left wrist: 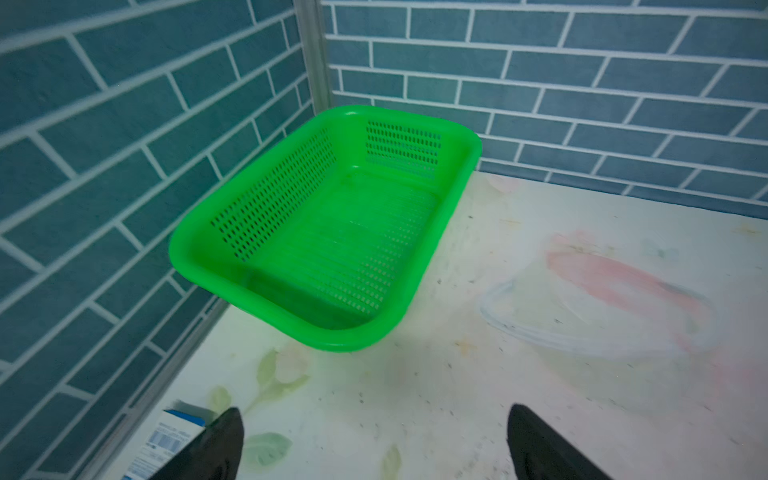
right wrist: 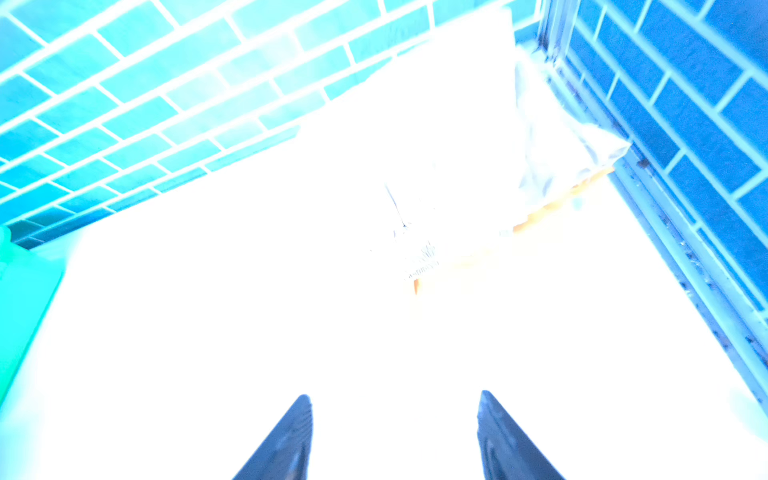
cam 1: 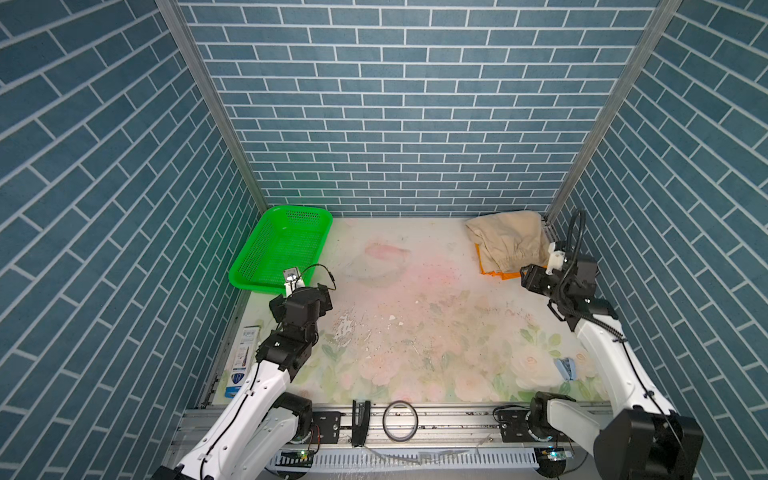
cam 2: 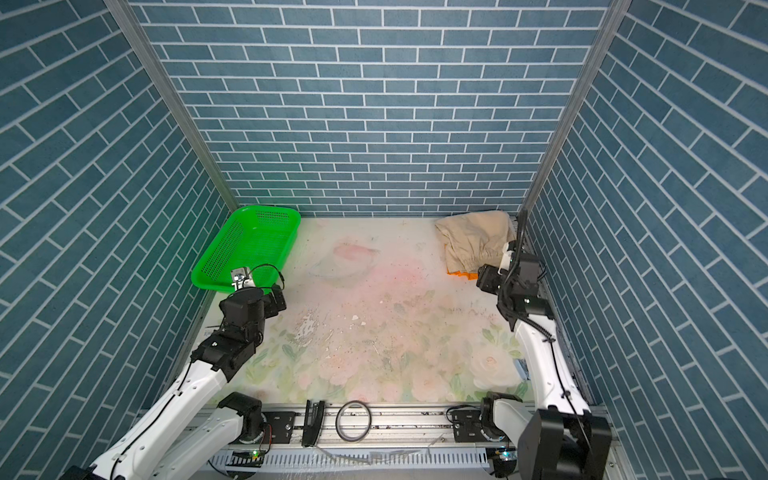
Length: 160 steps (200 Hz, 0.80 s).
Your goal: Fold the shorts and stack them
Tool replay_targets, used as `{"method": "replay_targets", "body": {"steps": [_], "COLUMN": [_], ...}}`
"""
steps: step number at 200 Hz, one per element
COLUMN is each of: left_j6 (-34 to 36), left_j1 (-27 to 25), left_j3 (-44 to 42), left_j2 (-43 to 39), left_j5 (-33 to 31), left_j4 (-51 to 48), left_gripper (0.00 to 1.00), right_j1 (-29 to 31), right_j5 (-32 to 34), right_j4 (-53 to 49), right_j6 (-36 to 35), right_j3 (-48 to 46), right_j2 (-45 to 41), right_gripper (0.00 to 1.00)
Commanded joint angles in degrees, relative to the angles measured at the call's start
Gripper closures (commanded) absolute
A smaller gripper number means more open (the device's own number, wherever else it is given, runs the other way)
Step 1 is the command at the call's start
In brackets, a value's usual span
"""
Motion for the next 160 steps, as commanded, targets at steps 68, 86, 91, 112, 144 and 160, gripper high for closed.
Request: {"method": "replay_targets", "body": {"steps": [68, 86, 91, 112, 144, 160], "left_j6": [16.69, 15.85, 15.75, 15.91, 16.76, 17.48], "left_j1": [10.95, 12.21, 12.33, 12.53, 13.34, 13.29], "left_j3": [-11.64, -13.1, -12.87, -10.48, -8.68, -8.13], "left_j2": [18.82, 22.79, 24.01, 29.95, 39.34, 40.97], "left_j5": [5.21, 11.47, 13.12, 13.94, 17.26, 18.75], "left_j4": [42.19, 48.93, 49.84, 51.97, 57.95, 57.8], "left_gripper": [0.0, 0.0, 0.0, 0.0, 0.0, 0.0], "right_j1": [-4.25, -6.68, -6.71, -6.82, -6.74, -4.54], "right_j5": [10.63, 6.26, 5.98, 4.25, 0.45, -0.48], "right_j4": [45.0, 51.9, 53.67, 57.38, 67.22, 70.98], "right_j6": [-5.93, -4.98, -5.6, -6.34, -7.06, -10.27], "right_j3": [-24.26, -25.87, -26.26, -26.06, -26.24, -26.74], "right_j2": [6.44, 9.91, 10.89, 13.82, 21.41, 24.95], "right_gripper": [0.09, 0.09, 0.09, 0.08, 0.04, 0.01]}}
